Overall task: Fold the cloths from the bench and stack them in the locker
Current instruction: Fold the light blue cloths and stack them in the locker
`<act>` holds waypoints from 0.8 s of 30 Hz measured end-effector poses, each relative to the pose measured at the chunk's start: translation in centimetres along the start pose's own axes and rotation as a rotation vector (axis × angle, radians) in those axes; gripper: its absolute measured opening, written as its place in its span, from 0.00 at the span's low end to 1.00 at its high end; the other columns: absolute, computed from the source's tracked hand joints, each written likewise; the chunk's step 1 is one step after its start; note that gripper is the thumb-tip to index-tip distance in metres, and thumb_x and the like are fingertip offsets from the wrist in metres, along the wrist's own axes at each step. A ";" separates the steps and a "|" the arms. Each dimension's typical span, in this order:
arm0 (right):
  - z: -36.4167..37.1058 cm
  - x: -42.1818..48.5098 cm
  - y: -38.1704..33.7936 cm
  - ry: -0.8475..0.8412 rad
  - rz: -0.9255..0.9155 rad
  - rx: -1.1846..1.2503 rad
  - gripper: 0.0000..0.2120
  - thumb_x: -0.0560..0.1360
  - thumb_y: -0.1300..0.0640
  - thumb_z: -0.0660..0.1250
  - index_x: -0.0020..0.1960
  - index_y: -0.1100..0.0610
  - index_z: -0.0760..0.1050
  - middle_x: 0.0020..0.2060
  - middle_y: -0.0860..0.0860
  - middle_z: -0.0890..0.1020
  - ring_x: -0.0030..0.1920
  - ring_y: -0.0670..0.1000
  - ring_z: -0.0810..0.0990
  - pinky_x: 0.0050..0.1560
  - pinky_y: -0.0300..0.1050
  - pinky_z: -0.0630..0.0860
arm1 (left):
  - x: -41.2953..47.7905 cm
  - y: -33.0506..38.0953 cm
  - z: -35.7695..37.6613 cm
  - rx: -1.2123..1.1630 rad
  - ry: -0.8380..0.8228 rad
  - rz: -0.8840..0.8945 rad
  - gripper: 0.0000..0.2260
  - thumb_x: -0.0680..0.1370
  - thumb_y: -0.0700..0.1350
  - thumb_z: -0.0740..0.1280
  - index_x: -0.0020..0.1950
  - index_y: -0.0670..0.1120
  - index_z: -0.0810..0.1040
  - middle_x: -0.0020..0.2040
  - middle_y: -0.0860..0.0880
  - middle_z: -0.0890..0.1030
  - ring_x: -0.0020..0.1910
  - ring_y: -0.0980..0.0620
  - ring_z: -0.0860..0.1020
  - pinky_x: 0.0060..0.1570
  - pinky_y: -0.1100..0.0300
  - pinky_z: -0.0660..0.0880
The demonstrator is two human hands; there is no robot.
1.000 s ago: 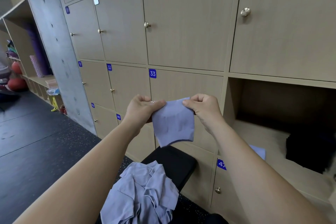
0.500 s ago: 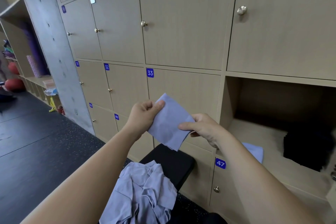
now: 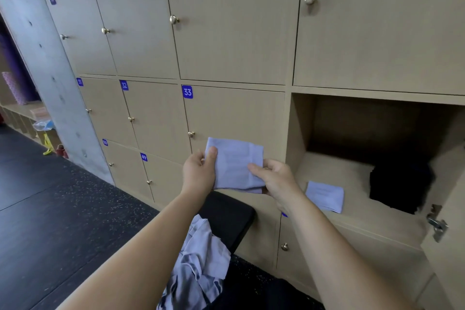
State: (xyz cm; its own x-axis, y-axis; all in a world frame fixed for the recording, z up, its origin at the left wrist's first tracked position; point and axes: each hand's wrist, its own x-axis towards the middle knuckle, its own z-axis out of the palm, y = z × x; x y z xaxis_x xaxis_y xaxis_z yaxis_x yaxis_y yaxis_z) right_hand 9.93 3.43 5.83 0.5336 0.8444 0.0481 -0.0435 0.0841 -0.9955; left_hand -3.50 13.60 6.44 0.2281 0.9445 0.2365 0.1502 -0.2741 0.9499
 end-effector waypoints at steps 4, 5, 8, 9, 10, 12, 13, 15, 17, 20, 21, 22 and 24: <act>-3.2 0.6 1.9 0.204 -0.039 -0.123 0.14 0.73 0.58 0.72 0.46 0.71 0.75 0.36 0.58 0.80 0.37 0.52 0.76 0.37 0.48 0.72 | -0.6 -1.3 3.3 -0.016 -0.234 -0.127 0.20 0.80 0.54 0.63 0.46 0.36 0.76 0.37 0.46 0.74 0.36 0.50 0.72 0.35 0.59 0.70; -4.2 0.7 2.4 0.245 -0.051 -0.144 0.15 0.72 0.57 0.72 0.44 0.70 0.74 0.33 0.55 0.76 0.36 0.51 0.73 0.37 0.45 0.69 | -0.7 -1.5 4.1 -0.055 -0.294 -0.162 0.16 0.80 0.50 0.65 0.50 0.35 0.78 0.39 0.45 0.77 0.36 0.50 0.74 0.34 0.61 0.73; -7.3 0.9 3.7 0.387 -0.085 -0.220 0.16 0.70 0.57 0.73 0.39 0.69 0.72 0.30 0.51 0.69 0.34 0.48 0.66 0.35 0.42 0.63 | -1.1 -2.3 6.6 -0.114 -0.446 -0.215 0.08 0.75 0.41 0.68 0.53 0.40 0.82 0.46 0.42 0.84 0.42 0.48 0.80 0.40 0.59 0.79; -8.3 0.9 4.1 0.419 -0.091 -0.235 0.16 0.70 0.57 0.73 0.37 0.68 0.71 0.29 0.51 0.68 0.33 0.48 0.65 0.33 0.42 0.62 | -1.2 -2.6 7.5 -0.111 -0.483 -0.212 0.09 0.73 0.40 0.69 0.51 0.42 0.82 0.48 0.41 0.85 0.44 0.47 0.81 0.45 0.55 0.80; -9.3 0.9 4.6 0.439 -0.090 -0.254 0.16 0.71 0.58 0.73 0.37 0.68 0.70 0.29 0.52 0.68 0.33 0.48 0.64 0.32 0.41 0.61 | -1.2 -3.0 8.5 -0.090 -0.507 -0.202 0.07 0.73 0.39 0.69 0.50 0.43 0.83 0.48 0.41 0.85 0.45 0.47 0.81 0.48 0.53 0.80; -11.3 1.0 6.0 0.466 -0.069 -0.311 0.14 0.73 0.59 0.69 0.39 0.69 0.71 0.31 0.53 0.71 0.34 0.49 0.66 0.32 0.42 0.62 | -1.5 -3.7 10.7 -0.034 -0.521 -0.191 0.06 0.75 0.36 0.69 0.46 0.44 0.83 0.42 0.45 0.85 0.40 0.51 0.81 0.43 0.58 0.79; -12.2 1.2 6.8 0.481 -0.055 -0.341 0.12 0.74 0.60 0.68 0.41 0.70 0.73 0.32 0.54 0.73 0.34 0.49 0.68 0.33 0.43 0.64 | -1.7 -4.2 11.9 -0.008 -0.515 -0.193 0.07 0.76 0.34 0.68 0.44 0.45 0.82 0.40 0.47 0.85 0.37 0.53 0.81 0.39 0.62 0.78; -14.2 1.3 8.4 0.505 -0.027 -0.400 0.10 0.74 0.62 0.66 0.41 0.70 0.73 0.31 0.53 0.73 0.34 0.50 0.68 0.35 0.44 0.64 | -2.1 -4.9 14.2 0.028 -0.519 -0.191 0.06 0.75 0.34 0.69 0.43 0.44 0.83 0.37 0.48 0.84 0.35 0.53 0.80 0.35 0.64 0.76; -16.1 1.4 10.0 0.528 0.018 -0.450 0.09 0.74 0.62 0.66 0.38 0.67 0.73 0.30 0.51 0.75 0.33 0.50 0.69 0.35 0.45 0.65 | -2.4 -5.9 16.3 0.046 -0.534 -0.199 0.05 0.75 0.35 0.69 0.43 0.42 0.83 0.35 0.49 0.84 0.33 0.54 0.80 0.33 0.66 0.75; -18.7 1.6 12.4 0.587 0.063 -0.460 0.10 0.73 0.62 0.69 0.34 0.60 0.73 0.27 0.48 0.74 0.32 0.50 0.70 0.35 0.45 0.65 | -2.4 -7.7 19.5 0.069 -0.563 -0.223 0.03 0.74 0.35 0.71 0.42 0.41 0.83 0.34 0.48 0.83 0.32 0.53 0.79 0.34 0.62 0.75; -19.5 1.8 13.1 0.604 0.076 -0.466 0.11 0.72 0.62 0.69 0.33 0.58 0.72 0.27 0.47 0.74 0.32 0.49 0.69 0.35 0.45 0.65 | -2.4 -8.3 20.5 0.074 -0.574 -0.234 0.02 0.74 0.35 0.71 0.42 0.40 0.83 0.35 0.46 0.84 0.33 0.51 0.79 0.36 0.58 0.77; -20.3 2.1 13.8 0.618 0.088 -0.476 0.13 0.72 0.61 0.70 0.31 0.56 0.71 0.26 0.47 0.73 0.31 0.48 0.69 0.35 0.45 0.65 | -2.3 -8.8 21.5 0.079 -0.584 -0.240 0.01 0.74 0.36 0.71 0.43 0.39 0.83 0.37 0.43 0.84 0.35 0.50 0.79 0.41 0.53 0.78; -21.6 3.0 15.0 0.647 0.099 -0.497 0.17 0.71 0.61 0.71 0.29 0.51 0.68 0.26 0.44 0.72 0.31 0.48 0.69 0.36 0.44 0.65 | -2.0 -9.8 23.4 0.090 -0.599 -0.239 0.01 0.73 0.36 0.72 0.44 0.39 0.83 0.41 0.39 0.85 0.37 0.48 0.79 0.45 0.50 0.79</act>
State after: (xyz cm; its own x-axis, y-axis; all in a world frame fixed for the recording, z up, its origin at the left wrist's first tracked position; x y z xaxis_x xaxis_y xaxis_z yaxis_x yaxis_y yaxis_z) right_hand 29.11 -4.20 -10.69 0.9350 0.3508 0.0529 0.1823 -0.3473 -0.9199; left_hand 17.09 10.18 -8.14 0.6716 0.7236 -0.1593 0.3375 -0.1074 0.9352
